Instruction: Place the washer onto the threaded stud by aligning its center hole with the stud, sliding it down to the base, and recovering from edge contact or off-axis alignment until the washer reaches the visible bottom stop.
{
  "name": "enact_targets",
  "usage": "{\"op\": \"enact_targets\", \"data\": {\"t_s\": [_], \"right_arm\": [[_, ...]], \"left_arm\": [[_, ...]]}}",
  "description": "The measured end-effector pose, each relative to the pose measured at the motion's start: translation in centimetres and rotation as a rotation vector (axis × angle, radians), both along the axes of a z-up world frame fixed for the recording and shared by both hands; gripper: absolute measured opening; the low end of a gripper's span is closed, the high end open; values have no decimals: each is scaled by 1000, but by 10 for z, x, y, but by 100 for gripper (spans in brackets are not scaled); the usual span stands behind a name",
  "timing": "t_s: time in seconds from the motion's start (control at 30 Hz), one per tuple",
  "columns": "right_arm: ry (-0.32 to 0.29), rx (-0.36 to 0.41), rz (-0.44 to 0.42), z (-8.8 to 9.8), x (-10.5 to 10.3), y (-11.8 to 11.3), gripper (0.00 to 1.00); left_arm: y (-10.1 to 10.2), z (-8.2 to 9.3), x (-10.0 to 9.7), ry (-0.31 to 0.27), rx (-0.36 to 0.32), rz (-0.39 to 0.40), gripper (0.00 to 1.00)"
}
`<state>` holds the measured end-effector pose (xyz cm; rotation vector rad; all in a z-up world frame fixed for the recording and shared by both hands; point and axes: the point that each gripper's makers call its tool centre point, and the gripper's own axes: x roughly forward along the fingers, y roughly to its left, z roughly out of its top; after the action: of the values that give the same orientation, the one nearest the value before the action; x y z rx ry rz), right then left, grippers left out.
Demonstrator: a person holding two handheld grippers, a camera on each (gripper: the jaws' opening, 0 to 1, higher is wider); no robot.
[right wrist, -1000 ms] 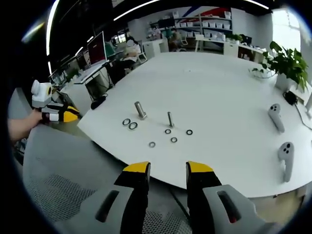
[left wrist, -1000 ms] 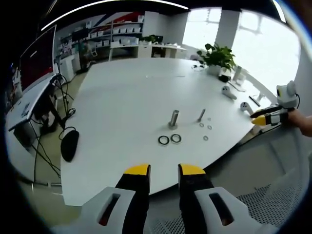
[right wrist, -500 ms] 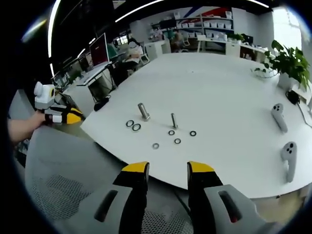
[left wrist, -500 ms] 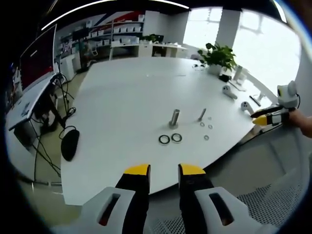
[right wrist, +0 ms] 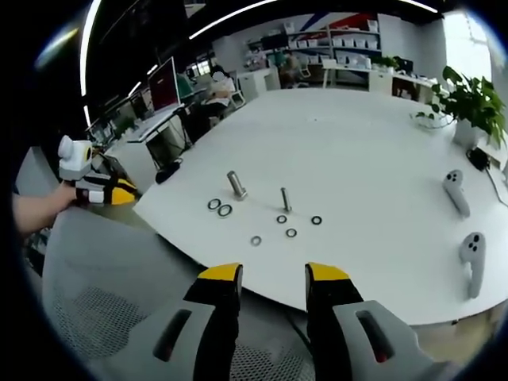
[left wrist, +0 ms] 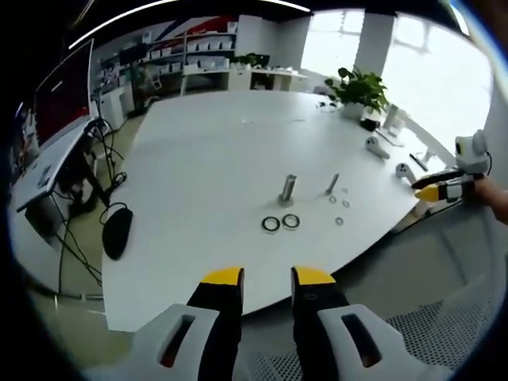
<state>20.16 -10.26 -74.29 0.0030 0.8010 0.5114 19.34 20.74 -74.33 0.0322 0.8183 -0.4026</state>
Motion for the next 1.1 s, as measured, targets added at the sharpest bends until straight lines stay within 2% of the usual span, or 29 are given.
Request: {"op": "enact_targets", "data": {"t_s": [0.37, 0.5, 0.6, 0.7, 0.77, 0.8, 0.87, 0.93, 1.03, 1.1], "right_arm": [[-20, 21, -12, 4, 3, -1, 34], [-21, 29, -27, 5, 4, -3, 34], [-10, 22, -19, 3, 2, -2, 34], [-6, 22, -21, 3, 3, -2, 34], [-7, 24, -30, 3, 3, -4, 34], [-7, 25, -34, 3, 3, -4, 34], [-3, 28, -42, 3, 3, -5, 34], [-5, 27, -43, 3, 4, -6, 34], [-1, 23, -40, 2, 4, -5, 34], [-1, 25, -45, 2, 3, -6, 34]], "left_arm": [[3, 2, 2, -9, 7, 20, 21], [-4, -3, -2, 33, -11, -4, 22], [-2, -2, -1, 23, -8, -5, 22], [0, -4, -1, 41, -7, 10, 24], [-2, -3, 0, 26, 23, -20, 24], [-5, -4, -1, 35, 31, -45, 25], [-11, -13, -10, 98, 50, -100, 25], [-12, -13, -9, 87, 92, -130, 25], [-14, -12, -9, 93, 74, -134, 25], [-13, -17, -10, 127, 77, -139, 26]]}}
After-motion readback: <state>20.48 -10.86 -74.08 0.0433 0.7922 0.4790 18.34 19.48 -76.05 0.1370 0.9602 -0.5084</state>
